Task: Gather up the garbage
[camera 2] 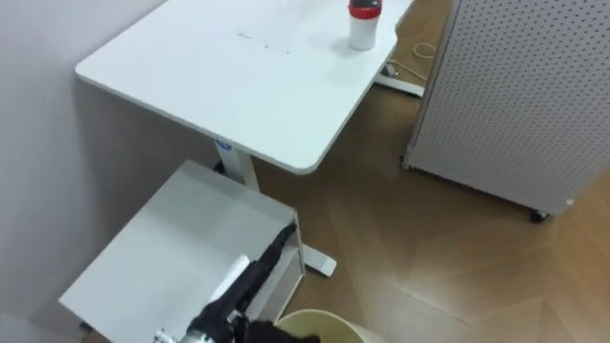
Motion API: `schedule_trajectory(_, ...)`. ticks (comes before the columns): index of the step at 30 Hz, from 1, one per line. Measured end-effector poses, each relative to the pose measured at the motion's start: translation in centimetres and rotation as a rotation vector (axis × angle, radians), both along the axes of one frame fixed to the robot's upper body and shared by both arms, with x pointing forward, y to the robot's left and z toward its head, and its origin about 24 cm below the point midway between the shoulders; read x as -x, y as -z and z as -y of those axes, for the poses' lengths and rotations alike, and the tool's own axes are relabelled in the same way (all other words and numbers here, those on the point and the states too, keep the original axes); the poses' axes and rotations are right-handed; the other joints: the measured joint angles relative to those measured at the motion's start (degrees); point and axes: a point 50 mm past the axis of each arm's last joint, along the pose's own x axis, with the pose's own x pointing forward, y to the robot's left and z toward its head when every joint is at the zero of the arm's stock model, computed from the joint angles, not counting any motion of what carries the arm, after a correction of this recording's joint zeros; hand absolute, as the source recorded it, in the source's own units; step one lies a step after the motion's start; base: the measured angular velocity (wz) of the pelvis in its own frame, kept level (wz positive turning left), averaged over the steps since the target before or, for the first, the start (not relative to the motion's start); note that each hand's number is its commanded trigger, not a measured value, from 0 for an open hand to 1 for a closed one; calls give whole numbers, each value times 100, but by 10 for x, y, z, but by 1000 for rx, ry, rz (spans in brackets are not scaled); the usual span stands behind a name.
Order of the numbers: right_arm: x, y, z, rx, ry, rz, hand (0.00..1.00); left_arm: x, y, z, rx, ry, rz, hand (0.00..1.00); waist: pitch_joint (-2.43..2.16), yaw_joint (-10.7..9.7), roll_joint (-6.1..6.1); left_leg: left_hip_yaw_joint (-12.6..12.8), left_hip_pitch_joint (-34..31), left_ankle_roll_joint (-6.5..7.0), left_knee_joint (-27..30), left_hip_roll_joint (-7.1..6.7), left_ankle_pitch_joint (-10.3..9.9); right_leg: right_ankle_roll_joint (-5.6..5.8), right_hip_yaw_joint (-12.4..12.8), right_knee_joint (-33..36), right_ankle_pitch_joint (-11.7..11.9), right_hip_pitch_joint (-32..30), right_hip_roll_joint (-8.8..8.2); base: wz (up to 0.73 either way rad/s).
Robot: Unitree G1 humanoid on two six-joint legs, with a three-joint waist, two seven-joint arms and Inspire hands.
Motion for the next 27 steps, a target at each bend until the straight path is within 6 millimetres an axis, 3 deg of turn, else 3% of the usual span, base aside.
schedule_trajectory(4,2,0,2,1,14,-2,100,-6,-15,-9,27,-79,82,0,-7,75,-38,228,450,-39,-179,10,-32,-12,-26,-5,8,215,31,-36)
schedule_trajectory(8,3,1,0,-3,13,-1,100,-10,-33,-28,48,-211,187,0,-48,201,-81,603,863,-150,-294,121,-127,-198,-632,-21,140,340,23,-62)
schedule_trajectory(11,11,3,1,-13,32,-13,100,-12,-43,-34,55,-273,246,0,-95,198,-104,751,1123,-220,-335,236,-174,-261,-730,-137,189,533,125,-42)
schedule_trajectory(14,14,3,1,-13,37,-10,100,-13,-51,-41,74,-333,294,0,-122,214,-120,821,1421,-270,-410,320,-198,-316,-912,-183,221,723,175,-35)
schedule_trajectory(22,10,-2,4,7,25,22,100,-15,-59,-54,98,-440,358,0,-112,154,-226,830,1803,-319,-536,329,-211,-388,-1031,-184,215,933,215,-18)
schedule_trajectory(27,18,0,6,1,13,-1,100,-15,-61,-74,96,-549,383,0,-129,279,-277,1012,1964,-534,-113,642,-409,-581,-1224,13,-16,1006,346,-26)
